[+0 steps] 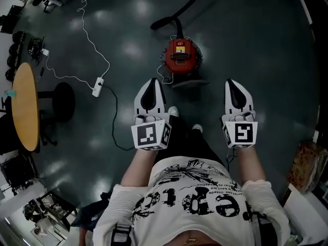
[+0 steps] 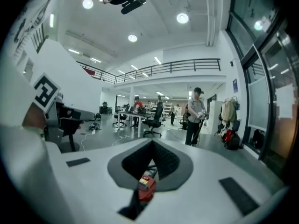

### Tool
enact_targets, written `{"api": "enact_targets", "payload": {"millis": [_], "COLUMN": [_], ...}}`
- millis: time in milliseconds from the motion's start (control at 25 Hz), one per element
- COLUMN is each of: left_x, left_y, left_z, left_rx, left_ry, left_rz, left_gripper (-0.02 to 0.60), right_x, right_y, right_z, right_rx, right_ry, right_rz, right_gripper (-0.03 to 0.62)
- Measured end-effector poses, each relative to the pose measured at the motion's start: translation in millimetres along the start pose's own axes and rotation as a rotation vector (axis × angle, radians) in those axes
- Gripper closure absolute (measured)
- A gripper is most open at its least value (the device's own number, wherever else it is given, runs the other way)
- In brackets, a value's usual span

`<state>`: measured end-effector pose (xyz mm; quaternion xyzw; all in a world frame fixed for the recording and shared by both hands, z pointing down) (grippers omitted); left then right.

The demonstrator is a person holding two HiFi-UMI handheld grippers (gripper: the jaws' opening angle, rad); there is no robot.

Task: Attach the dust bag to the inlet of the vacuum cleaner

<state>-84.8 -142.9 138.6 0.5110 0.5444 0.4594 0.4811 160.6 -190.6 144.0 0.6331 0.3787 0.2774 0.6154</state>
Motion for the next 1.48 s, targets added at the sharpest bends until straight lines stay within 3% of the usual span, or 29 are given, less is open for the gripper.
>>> {"api": "enact_targets", "payload": {"millis": [160,280,560,840,1080,1320,1480], "left_x": [28.7,47.9,78.6,95.1,96.8,106.1,107.0], "left_y": [-31.1,-32.3,-59.1,-82.3,-79.4,-90.2,-90.5], "left_z": [21.5,29.3,27.7,41.2,52.5,60.5,65.1], "left_rx": [-0.013,0.011,-0.032,-0.184,-0.196,-0.254,-0.228], "left_ry": [0.035,0.012,-0.02,-0.007,0.017,-0.015,-0.006], "left_rz": [0.029,0.044,0.085,0.151,0.152,0.185,0.185], "left_gripper": [0.578,0.578,0.578,0.578,0.578,0.578,0.578], "right_x": [31.3,49.3,75.8,93.5,96.1,112.7,122.7], "right_y": [-31.9,-35.1,-58.6,-81.7,-80.6,-93.4,-103.3], "right_z": [-6.7,-9.5,-19.1,-29.6,-31.3,-32.6,-29.9], "right_rx": [0.033,0.012,0.026,0.042,0.045,0.073,0.093], "right_ry": [0.007,0.0,-0.02,-0.022,-0.036,-0.045,-0.036], "right_rz": [0.038,0.047,0.091,0.164,0.192,0.257,0.275], "right_gripper": [0.592,0.592,0.592,0.592,0.592,0.592,0.592]}}
Point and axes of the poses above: the fingertips, and each gripper's own axes: x backward along the fingers, z to its right, y out of its underside, the point moved 4 cm from there along x, backward along the fingers, and after that the axes turned 5 degrees about z, right-handed, at the moved point
